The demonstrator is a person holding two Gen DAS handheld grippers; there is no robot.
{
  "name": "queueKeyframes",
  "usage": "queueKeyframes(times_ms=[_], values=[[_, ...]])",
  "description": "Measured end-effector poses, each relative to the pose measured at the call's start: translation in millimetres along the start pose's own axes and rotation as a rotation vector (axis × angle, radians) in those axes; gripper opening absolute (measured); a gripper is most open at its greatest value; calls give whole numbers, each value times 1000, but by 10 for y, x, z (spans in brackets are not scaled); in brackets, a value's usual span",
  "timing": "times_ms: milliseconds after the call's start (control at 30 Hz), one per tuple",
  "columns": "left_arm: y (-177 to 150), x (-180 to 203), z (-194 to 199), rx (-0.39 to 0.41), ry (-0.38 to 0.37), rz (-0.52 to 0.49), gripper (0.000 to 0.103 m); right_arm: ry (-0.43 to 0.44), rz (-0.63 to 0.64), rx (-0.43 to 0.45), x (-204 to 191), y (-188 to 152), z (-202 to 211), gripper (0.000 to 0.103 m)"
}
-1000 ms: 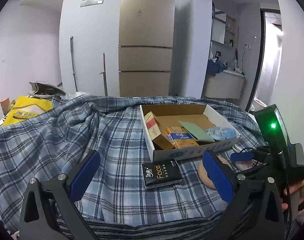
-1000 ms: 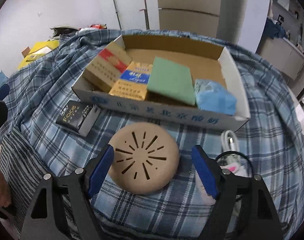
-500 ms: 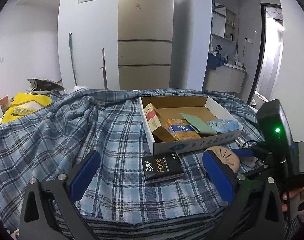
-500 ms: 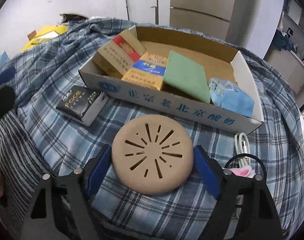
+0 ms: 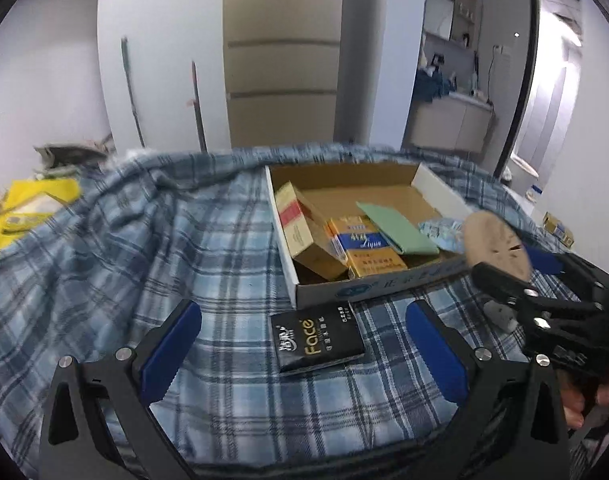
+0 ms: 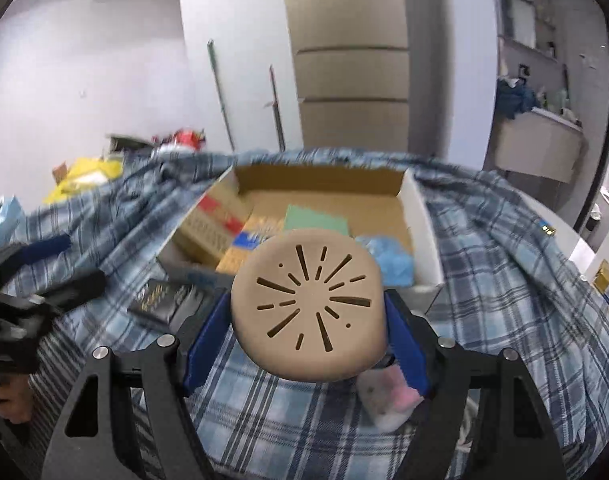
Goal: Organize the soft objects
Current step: 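Grasp the beige disc with the right gripper while the left gripper grasps the black Face pack, then carry the disc and Face pack into the box and open both grippers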
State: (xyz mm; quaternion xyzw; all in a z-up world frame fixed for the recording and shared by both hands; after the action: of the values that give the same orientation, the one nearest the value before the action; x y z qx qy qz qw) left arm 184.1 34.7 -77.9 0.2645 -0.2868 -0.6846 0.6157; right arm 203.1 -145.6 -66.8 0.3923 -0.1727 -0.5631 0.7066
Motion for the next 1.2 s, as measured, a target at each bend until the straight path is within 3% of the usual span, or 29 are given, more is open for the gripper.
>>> queueKeyframes(times_ms=[500, 600, 633, 767, 867, 933, 1067, 1200], values=[[-204, 100, -529, -187, -19, -8, 96, -3, 21, -20, -47, -28, -71, 75], [-300, 32, -647, -251, -27, 38, 82, -2, 20, -23, -42, -35, -71, 76], [-311, 32, -659, -260, -42, 43, 81, 2, 19, -20, -42, -33, -62, 76], [-310, 77, -638, -252, -35, 13, 80, 25, 24, -19, -58, -37, -51, 76], [-310, 71, -620, -243, -22, 12, 69, 25, 21, -32, -47, -53, -71, 76], [-302, 73, -573, -225, -27, 10, 68, 30, 19, -20, -47, -43, -41, 76], [-255, 155, -342, -158, -72, -20, 68, 25, 34, -3, -58, -30, -5, 76], [-236, 223, 2, -69, -67, -33, 68, 8, 29, 13, 2, 9, 35, 76]])
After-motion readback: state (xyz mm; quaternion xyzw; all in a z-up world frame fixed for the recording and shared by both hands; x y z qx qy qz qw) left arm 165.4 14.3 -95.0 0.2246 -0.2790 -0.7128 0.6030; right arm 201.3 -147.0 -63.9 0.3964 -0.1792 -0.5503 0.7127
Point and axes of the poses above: each gripper's, at about its wrist camera, not at the fingertips, and z roughly against the way its jaws point, x to its right, y to its top, the point moved 7 cm from there along -z, roughly the way its jaws point, and after that the axes turned 6 degrees about -z, right-handed, at the moved point
